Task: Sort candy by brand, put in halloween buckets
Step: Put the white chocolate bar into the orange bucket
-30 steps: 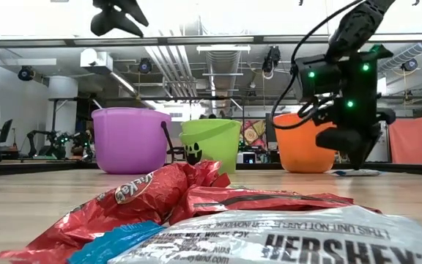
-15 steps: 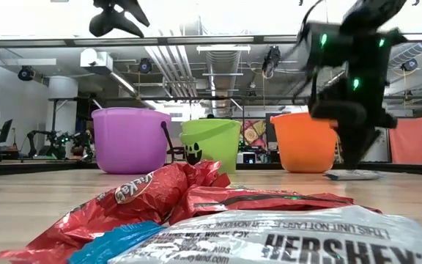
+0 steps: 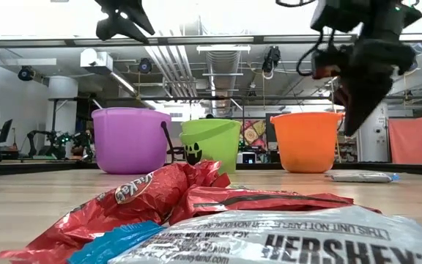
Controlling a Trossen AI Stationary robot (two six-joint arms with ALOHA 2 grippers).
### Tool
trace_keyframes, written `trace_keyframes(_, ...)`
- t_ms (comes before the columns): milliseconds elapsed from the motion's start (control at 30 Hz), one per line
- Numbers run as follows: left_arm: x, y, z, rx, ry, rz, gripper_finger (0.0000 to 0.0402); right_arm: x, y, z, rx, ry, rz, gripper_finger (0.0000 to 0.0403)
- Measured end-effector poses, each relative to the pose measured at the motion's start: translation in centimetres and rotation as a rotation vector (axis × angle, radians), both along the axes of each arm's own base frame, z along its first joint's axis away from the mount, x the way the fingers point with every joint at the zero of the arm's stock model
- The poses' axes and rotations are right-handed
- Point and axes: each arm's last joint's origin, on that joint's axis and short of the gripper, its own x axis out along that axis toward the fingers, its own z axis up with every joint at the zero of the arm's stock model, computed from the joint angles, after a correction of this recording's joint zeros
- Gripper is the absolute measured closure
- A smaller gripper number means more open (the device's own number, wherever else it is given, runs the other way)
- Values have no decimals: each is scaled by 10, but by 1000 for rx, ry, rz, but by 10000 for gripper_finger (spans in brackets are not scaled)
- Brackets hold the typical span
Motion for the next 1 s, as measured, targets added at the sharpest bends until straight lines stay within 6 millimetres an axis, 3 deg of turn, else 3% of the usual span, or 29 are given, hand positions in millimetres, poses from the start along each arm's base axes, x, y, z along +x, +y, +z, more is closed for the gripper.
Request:
trace_keyframes(333,4,-1,0,46,7,-45,277,-12,3,-46,8,-45,-21,227)
trace_keyframes(533,5,-1,1,76,13,-67,277,-16,3,-71,24,35,-95,196)
trace_keyframes(700,7,0,0,102,23,-86,277,-15,3,-86,16,107,-101,227)
trace_keyframes(1000,13,2,-5,106,55,-97,277,4,5,-81,33,55,-65,371)
